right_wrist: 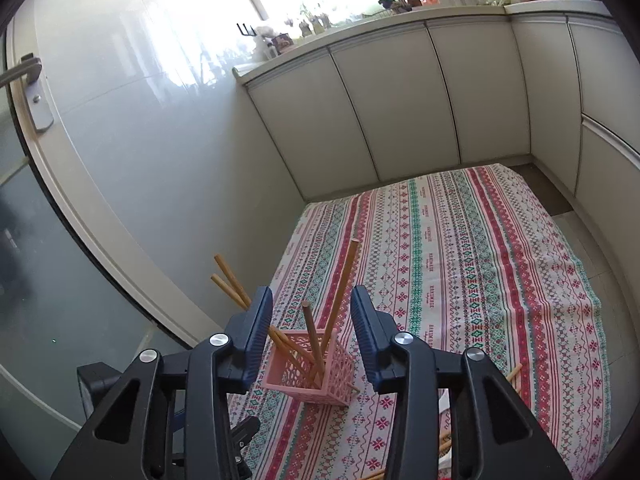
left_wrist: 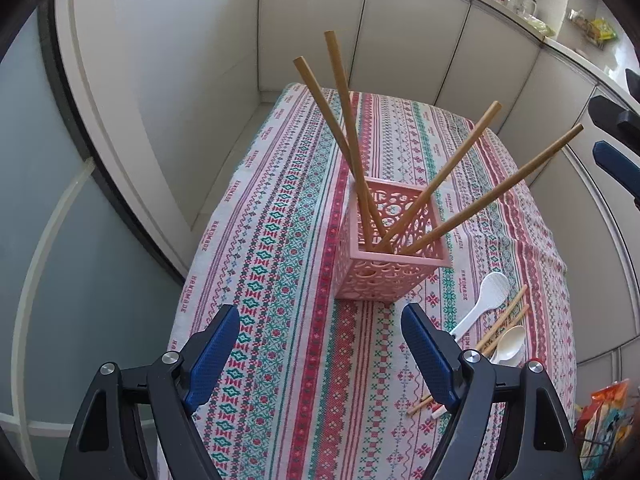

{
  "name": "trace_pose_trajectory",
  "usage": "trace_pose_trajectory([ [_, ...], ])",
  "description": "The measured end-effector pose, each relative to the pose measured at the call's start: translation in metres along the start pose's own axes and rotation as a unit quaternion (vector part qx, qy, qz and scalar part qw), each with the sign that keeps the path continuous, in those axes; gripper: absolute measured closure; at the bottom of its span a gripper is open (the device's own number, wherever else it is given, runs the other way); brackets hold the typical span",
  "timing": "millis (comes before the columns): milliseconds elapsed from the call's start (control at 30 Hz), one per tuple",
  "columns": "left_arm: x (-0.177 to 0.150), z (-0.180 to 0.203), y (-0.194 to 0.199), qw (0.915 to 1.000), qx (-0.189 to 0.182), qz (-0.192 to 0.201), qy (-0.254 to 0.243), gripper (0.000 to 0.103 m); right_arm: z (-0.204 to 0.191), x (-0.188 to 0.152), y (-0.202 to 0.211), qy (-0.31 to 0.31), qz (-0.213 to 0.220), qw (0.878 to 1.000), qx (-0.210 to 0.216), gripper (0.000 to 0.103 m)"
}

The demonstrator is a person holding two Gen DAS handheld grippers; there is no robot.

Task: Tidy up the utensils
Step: 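Move the left gripper over the white spoon on the cloth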

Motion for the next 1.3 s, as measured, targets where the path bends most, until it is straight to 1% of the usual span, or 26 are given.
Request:
trace_pose_trajectory([
  [67, -0.003, 0.006, 0.001, 0.9999, -0.007, -0.004, -0.007, 0.019, 0.011, 0.0, 0.012, -0.008, -0.011, 1.0, -0.008, 0.058],
  [167, -0.008, 0.015, 0.002, 0.9997, -0.012, -0.008, -0.021, 0.019, 0.032, -0.003, 0.028, -0.021, -0.026, 0.999, -0.024, 0.054],
  [233, -0.013, 0.021, 0.002, 0.9993, -0.011, -0.013, -0.034, 0.019, 0.05, -0.009, 0.038, -0.027, -0.042, 0.998, -0.045, 0.049],
  [333, -0.022, 0.032, 0.001, 0.998, -0.011, -0.021, -0.058, 0.019, 0.078, -0.021, 0.049, -0.035, -0.074, 0.993, -0.081, 0.047],
  [533, -0.04, 0.057, -0.006, 0.9941, -0.031, -0.051, -0.09, 0.019, 0.135, -0.057, 0.063, -0.069, -0.15, 0.977, -0.132, 0.045],
  [700, -0.053, 0.082, -0.013, 0.9892, -0.042, -0.071, -0.121, 0.019, 0.178, -0.083, 0.072, -0.121, -0.193, 0.96, -0.16, 0.045],
  [800, -0.062, 0.101, -0.017, 0.9846, -0.056, -0.085, -0.142, 0.019, 0.201, -0.096, 0.074, -0.154, -0.22, 0.947, -0.175, 0.045],
  [867, -0.068, 0.113, -0.02, 0.9811, -0.065, -0.094, -0.156, 0.019, 0.211, -0.104, 0.074, -0.168, -0.234, 0.941, -0.178, 0.045],
  [1067, -0.081, 0.151, -0.03, 0.9692, -0.099, -0.108, -0.198, 0.02, 0.226, -0.118, 0.069, -0.173, -0.262, 0.933, -0.177, 0.045],
  [1100, -0.082, 0.157, -0.032, 0.967, -0.108, -0.107, -0.204, 0.021, 0.228, -0.12, 0.069, -0.176, -0.266, 0.931, -0.176, 0.045],
  [1200, -0.085, 0.177, -0.04, 0.959, -0.133, -0.102, -0.229, 0.032, 0.234, -0.125, 0.067, -0.189, -0.271, 0.928, -0.171, 0.045],
  [1267, -0.087, 0.189, -0.048, 0.9532, -0.14, -0.098, -0.249, 0.037, 0.237, -0.125, 0.066, -0.192, -0.273, 0.927, -0.171, 0.045],
  [1300, -0.088, 0.194, -0.053, 0.9516, -0.141, -0.097, -0.255, 0.042, 0.239, -0.125, 0.066, -0.191, -0.273, 0.927, -0.172, 0.045],
])
Point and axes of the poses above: each gripper's, at about its wrist camera, not at the fingertips, and y roughly against the way its jaws point, z to its right, x to its top, the point moved 6 cm from there along -y, roughly the way its jaws point, and after that the axes turned 9 degrees about z, right-handed, at the moved point
